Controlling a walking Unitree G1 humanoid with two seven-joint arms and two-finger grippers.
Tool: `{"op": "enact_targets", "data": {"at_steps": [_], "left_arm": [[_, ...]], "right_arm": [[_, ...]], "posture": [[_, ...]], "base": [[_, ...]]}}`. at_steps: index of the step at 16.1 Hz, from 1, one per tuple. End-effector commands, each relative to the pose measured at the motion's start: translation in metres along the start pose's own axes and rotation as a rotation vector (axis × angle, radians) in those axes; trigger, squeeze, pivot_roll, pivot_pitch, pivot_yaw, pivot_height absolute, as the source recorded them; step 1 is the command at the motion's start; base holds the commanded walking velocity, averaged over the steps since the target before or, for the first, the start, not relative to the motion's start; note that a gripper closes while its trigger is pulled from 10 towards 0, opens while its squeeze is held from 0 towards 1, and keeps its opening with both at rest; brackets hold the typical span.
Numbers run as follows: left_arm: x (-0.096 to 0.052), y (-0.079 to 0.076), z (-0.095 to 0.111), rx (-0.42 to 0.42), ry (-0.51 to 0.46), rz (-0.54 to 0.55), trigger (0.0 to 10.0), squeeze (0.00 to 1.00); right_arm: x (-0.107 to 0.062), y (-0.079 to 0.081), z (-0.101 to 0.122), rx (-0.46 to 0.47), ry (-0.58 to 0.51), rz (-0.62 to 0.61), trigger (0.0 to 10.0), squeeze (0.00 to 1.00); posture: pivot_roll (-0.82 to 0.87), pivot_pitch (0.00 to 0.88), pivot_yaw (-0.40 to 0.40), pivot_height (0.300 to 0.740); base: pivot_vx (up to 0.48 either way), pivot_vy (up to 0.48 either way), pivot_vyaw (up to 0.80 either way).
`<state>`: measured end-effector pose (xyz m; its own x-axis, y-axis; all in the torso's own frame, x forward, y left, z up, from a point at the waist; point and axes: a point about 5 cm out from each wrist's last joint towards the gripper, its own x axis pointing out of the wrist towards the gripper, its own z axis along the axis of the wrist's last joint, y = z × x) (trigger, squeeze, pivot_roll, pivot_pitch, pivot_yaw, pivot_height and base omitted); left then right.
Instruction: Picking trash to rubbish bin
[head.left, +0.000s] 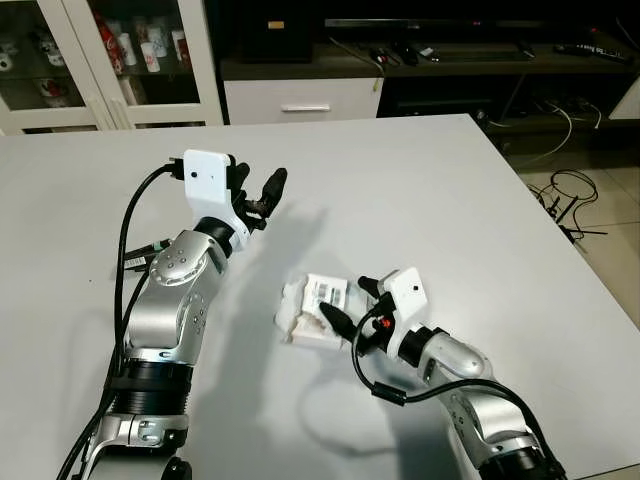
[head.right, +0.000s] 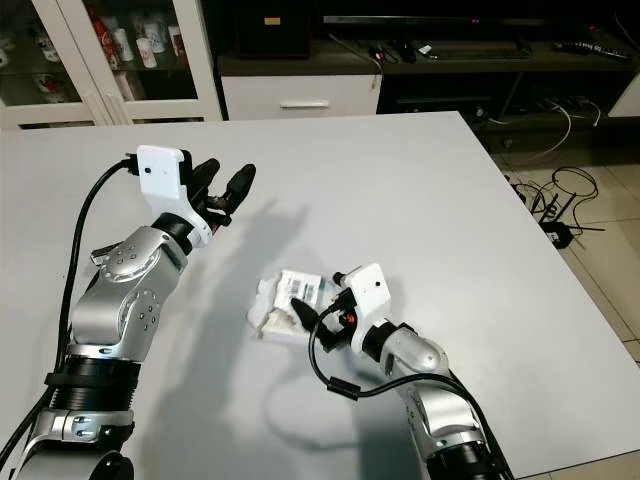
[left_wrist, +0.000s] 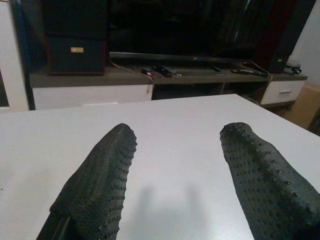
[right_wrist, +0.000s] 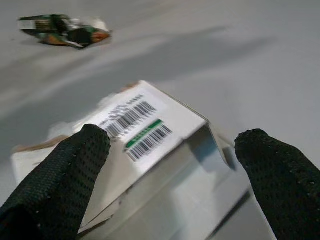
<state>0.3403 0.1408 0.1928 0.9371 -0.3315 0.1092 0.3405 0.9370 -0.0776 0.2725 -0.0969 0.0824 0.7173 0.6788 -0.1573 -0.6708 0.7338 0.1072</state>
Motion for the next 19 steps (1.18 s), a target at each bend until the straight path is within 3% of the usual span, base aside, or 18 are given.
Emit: {"op": "enact_targets", "data": {"at_steps": [1,10,12,13,15,16,18,19], "left_arm": [[0.002,-0.004,0.006,0.016,-0.015,-0.025,10.0,0.0],[0.002,-0.005,0.003,0.013,-0.01,-0.037,10.0,0.0],[0.002,-0.005,0.003,0.01,-0.012,-0.038,10.0,0.0],[0.004,-0.007,0.004,-0.002,-0.019,-0.039,10.0,0.0],[0.004,-0.008,0.005,-0.011,-0.025,-0.048,10.0,0.0],[0.004,-0.009,0.005,-0.013,-0.026,-0.052,10.0,0.0],[0.005,-0.008,0.001,-0.021,-0.022,-0.043,10.0,0.0],[0.005,-0.007,0.0,-0.021,-0.021,-0.032,10.0,0.0]], "right_arm": [[-0.005,0.003,0.0,-0.003,0.011,0.031,10.0,0.0],[-0.046,0.014,0.005,0.001,0.043,0.12,10.0,0.0],[-0.048,0.007,0.017,0.016,-0.041,0.036,10.0,0.0],[-0.044,-0.017,0.038,0.073,-0.182,-0.157,10.0,0.0],[-0.045,-0.028,0.055,0.094,-0.273,-0.227,10.0,0.0],[-0.046,-0.032,0.061,0.083,-0.294,-0.254,10.0,0.0],[-0.047,-0.061,0.073,0.045,-0.343,-0.516,10.0,0.0],[-0.047,-0.067,0.071,0.049,-0.343,-0.568,10.0,0.0]], "posture": [[-0.03,0.067,-0.028,0.74],[-0.05,0.066,-0.032,0.74],[-0.05,0.067,-0.031,0.74],[-0.05,0.065,-0.028,0.74],[-0.04,0.062,-0.022,0.74],[-0.04,0.063,-0.023,0.74],[-0.04,0.061,-0.021,0.74],[-0.04,0.06,-0.022,0.74]], "base": [[0.0,0.0,0.0],[0.0,0.0,0.0],[0.0,0.0,0.0],[0.0,0.0,0.0],[0.0,0.0,0.0],[0.0,0.0,0.0],[0.0,0.0,0.0],[0.0,0.0,0.0]]}}
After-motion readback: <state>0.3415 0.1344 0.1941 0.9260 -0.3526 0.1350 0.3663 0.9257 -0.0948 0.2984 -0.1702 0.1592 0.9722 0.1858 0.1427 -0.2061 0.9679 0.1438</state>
